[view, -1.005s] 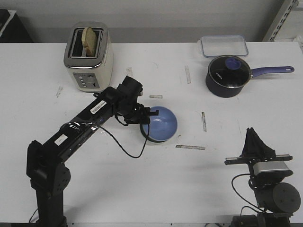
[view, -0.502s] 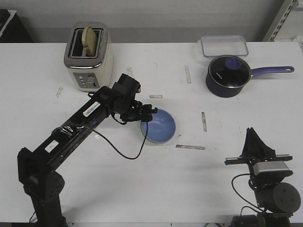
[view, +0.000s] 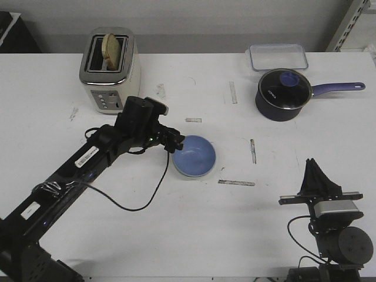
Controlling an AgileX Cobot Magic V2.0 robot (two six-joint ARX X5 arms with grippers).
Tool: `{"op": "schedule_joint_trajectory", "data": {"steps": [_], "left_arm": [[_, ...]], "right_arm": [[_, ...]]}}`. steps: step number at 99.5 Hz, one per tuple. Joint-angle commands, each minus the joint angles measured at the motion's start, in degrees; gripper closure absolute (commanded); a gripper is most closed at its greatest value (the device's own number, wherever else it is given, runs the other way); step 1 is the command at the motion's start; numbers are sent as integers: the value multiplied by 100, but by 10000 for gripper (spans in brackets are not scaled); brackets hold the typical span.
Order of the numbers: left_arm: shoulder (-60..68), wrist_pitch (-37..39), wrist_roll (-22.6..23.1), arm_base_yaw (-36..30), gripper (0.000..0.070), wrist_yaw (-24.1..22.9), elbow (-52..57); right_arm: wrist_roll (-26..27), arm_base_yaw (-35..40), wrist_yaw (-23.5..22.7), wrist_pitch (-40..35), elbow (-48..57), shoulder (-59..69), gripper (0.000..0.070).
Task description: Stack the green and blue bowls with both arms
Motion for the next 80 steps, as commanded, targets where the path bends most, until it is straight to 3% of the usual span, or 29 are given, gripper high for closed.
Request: {"op": "schedule_joint_trajectory", "data": {"steps": [1,11,24,43,80], "left_arm": [[-275,656,643,22,418,20,-354],[-776,1598,713,127,448,-179,-1117],[-1478,2586,706,245,699,-861,-2135],[-2559,3427,682,511,699,-1419,-3504],[-4758,3412,256,1679,699,-1869,-5455]], "right_arm": [[-33,4,-2,61,13,2,687],[-33,4,-2,61,13,2,687],[-33,4,-2,59,13,2,687],[-33,4,-2,61,13,2,687],[-33,4,-2,59,13,2,687]]}}
